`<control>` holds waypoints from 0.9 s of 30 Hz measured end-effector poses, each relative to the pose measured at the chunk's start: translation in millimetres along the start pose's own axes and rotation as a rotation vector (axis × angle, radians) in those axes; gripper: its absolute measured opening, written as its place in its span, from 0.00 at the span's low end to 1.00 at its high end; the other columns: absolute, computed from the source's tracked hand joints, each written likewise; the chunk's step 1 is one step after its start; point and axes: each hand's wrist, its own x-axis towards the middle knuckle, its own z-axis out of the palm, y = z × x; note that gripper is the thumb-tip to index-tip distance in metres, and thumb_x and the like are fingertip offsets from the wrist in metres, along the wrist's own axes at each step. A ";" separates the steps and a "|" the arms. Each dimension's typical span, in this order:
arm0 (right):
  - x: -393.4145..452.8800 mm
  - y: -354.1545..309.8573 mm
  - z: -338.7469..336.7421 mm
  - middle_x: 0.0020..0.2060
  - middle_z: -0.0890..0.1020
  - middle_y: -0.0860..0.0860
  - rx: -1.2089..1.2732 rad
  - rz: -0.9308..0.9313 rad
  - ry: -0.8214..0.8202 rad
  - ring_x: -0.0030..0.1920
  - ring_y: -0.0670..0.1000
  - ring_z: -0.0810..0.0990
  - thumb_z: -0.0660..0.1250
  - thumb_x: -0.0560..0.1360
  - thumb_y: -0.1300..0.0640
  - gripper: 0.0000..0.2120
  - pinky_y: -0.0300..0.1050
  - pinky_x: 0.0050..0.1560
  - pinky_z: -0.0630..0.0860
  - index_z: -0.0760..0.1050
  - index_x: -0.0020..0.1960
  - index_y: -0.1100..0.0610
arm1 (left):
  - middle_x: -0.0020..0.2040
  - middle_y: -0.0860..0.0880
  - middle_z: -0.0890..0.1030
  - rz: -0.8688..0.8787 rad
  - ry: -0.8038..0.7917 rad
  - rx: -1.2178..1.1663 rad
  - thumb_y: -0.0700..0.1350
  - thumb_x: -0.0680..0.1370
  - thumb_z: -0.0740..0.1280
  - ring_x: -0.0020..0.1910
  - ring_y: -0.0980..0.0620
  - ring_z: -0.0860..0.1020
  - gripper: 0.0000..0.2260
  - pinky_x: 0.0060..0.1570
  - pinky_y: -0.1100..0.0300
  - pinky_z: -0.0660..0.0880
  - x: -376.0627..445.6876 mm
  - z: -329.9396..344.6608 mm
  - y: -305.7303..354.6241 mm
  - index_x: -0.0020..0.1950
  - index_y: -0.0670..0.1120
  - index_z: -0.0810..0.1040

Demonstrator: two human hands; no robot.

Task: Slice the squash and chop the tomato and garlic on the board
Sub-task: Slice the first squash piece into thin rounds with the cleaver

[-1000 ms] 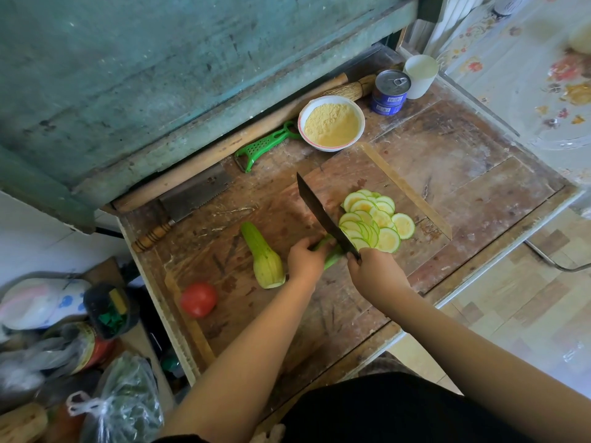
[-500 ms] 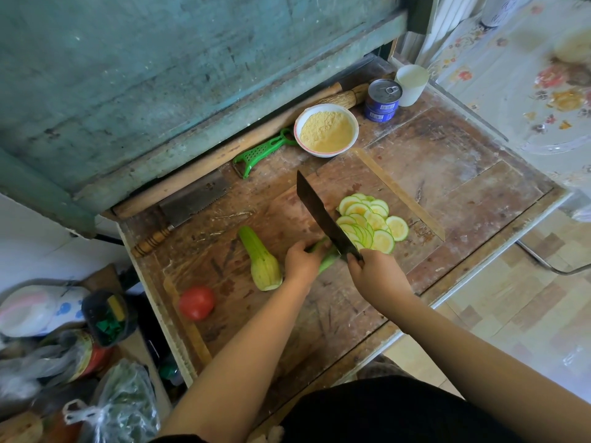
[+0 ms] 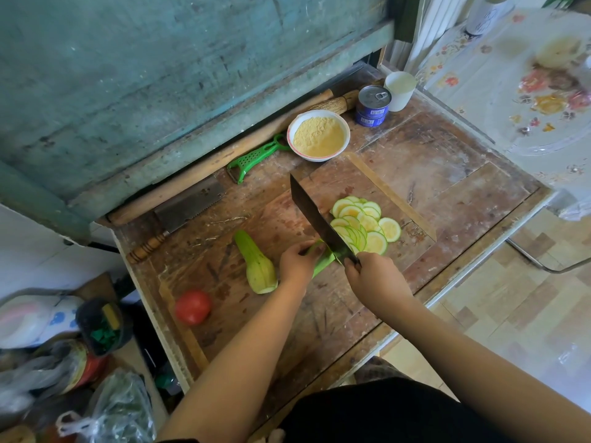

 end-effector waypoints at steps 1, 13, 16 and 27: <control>0.1 0.1 0.6 0.28 0.71 0.52 -0.002 0.003 -0.003 0.30 0.53 0.71 0.56 0.80 0.51 0.17 0.42 0.26 0.61 0.68 0.35 0.58 | 0.50 0.48 0.83 -0.007 0.003 -0.006 0.46 0.72 0.73 0.53 0.49 0.79 0.06 0.58 0.52 0.75 -0.1 -0.1 0.2 0.47 0.47 0.81; -2.3 -0.3 -1.0 0.28 0.72 0.52 -0.003 -0.023 -0.009 0.30 0.53 0.71 0.55 0.81 0.51 0.18 0.42 0.26 0.62 0.68 0.36 0.58 | 0.50 0.46 0.84 -0.011 0.009 -0.026 0.44 0.72 0.74 0.52 0.49 0.80 0.12 0.57 0.53 0.75 4.6 1.2 -2.9 0.53 0.42 0.83; -2.2 0.3 -1.2 0.28 0.72 0.52 -0.012 -0.020 -0.011 0.29 0.53 0.71 0.55 0.81 0.51 0.17 0.42 0.26 0.61 0.69 0.37 0.59 | 0.51 0.45 0.83 -0.011 0.009 -0.035 0.43 0.72 0.73 0.53 0.49 0.80 0.11 0.57 0.54 0.75 3.9 1.1 -2.0 0.53 0.41 0.82; 4.5 -2.0 1.8 0.29 0.71 0.52 -0.054 0.005 -0.032 0.32 0.55 0.72 0.55 0.80 0.51 0.17 0.42 0.27 0.62 0.69 0.38 0.60 | 0.46 0.48 0.83 -0.003 0.013 -0.038 0.41 0.71 0.74 0.51 0.48 0.80 0.05 0.58 0.50 0.75 3.4 1.2 -0.5 0.46 0.45 0.82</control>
